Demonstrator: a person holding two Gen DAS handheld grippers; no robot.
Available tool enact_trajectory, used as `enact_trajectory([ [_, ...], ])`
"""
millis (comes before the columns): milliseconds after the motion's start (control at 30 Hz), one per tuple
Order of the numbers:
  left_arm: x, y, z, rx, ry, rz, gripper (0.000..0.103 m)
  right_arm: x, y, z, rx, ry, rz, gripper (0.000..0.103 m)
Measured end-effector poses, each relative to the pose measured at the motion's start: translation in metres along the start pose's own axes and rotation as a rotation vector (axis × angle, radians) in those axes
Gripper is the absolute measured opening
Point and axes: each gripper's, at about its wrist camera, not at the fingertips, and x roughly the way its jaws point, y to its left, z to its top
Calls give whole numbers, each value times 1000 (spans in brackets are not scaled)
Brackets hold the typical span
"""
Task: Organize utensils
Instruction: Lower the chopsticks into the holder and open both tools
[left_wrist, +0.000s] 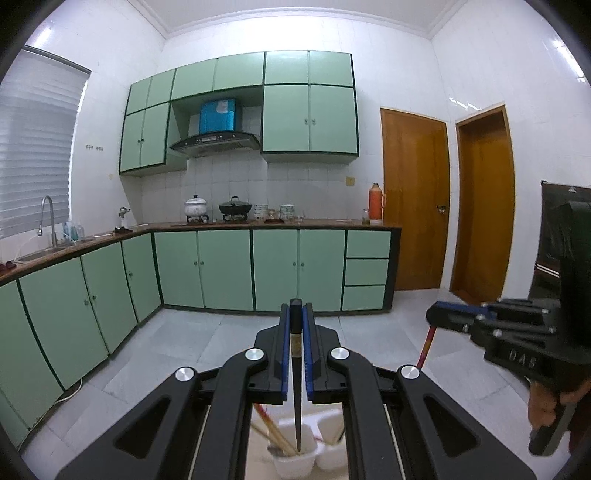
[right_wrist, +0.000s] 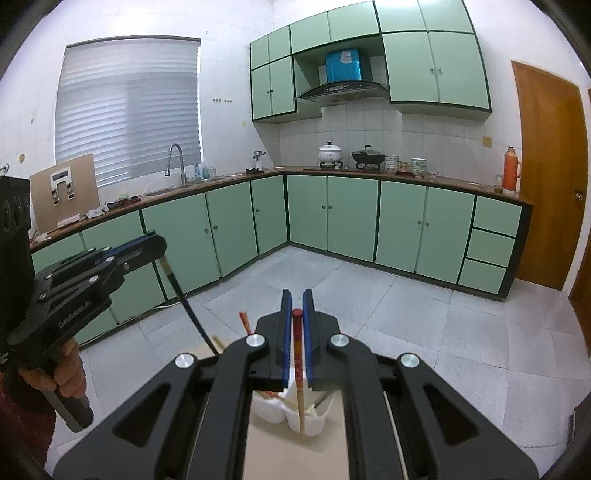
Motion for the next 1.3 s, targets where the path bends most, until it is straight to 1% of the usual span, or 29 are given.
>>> enact_trajectory([
  [167,32,4,1,-19,8,2,6,29,-6,7,13,0,-7,5],
  [300,57,9,-15,-47,44,0,6,52,-14,6,40,1,-11,5],
  [367,68,12,-24,-59,63,0,6,63,-17,4,59,5,-5,5],
  [533,92,20,-47,-81,123,5,6,91,-24,-18,88,67,4,6],
  [567,96,22,-52,-84,136,0,6,96,-25,-24,91,83,9,8],
  [633,102,24,-59,-95,163,-3,6,99,-25,-32,92,99,6,9],
  [667,104,26,-63,-102,174,-3,6,100,-25,-35,90,104,1,12],
  [733,102,29,-67,-112,174,4,8,97,-25,-38,85,103,-17,16],
  [767,101,31,-66,-114,172,3,10,93,-25,-39,81,95,-29,21],
  [800,97,32,-65,-118,165,6,15,88,-25,-40,78,82,-41,27],
  [833,94,33,-64,-120,158,12,22,83,-25,-41,76,71,-53,30],
  [867,90,34,-63,-123,150,18,26,75,-25,-42,71,57,-75,34],
  [933,78,36,-59,-127,128,33,36,60,-24,-45,58,40,-118,37],
  [967,71,36,-58,-129,118,38,38,55,-25,-48,54,35,-132,42],
  [1000,60,36,-58,-134,102,42,43,45,-23,-52,51,27,-152,49],
  [1033,53,36,-58,-137,93,47,51,38,-24,-56,52,20,-163,52],
  [1100,35,33,-59,-138,71,55,59,23,-23,-66,61,8,-175,63],
  [1133,25,31,-61,-137,63,60,63,13,-21,-74,72,5,-183,66],
  [1167,16,29,-63,-138,60,65,65,7,-22,-80,81,4,-188,72],
  [1233,0,25,-68,-144,60,64,75,-8,-17,-97,96,6,-201,79],
  [1267,-5,23,-71,-146,61,63,77,-15,-14,-104,96,8,-210,85],
  [1300,-14,20,-75,-147,65,65,81,-21,-11,-113,95,15,-225,90],
])
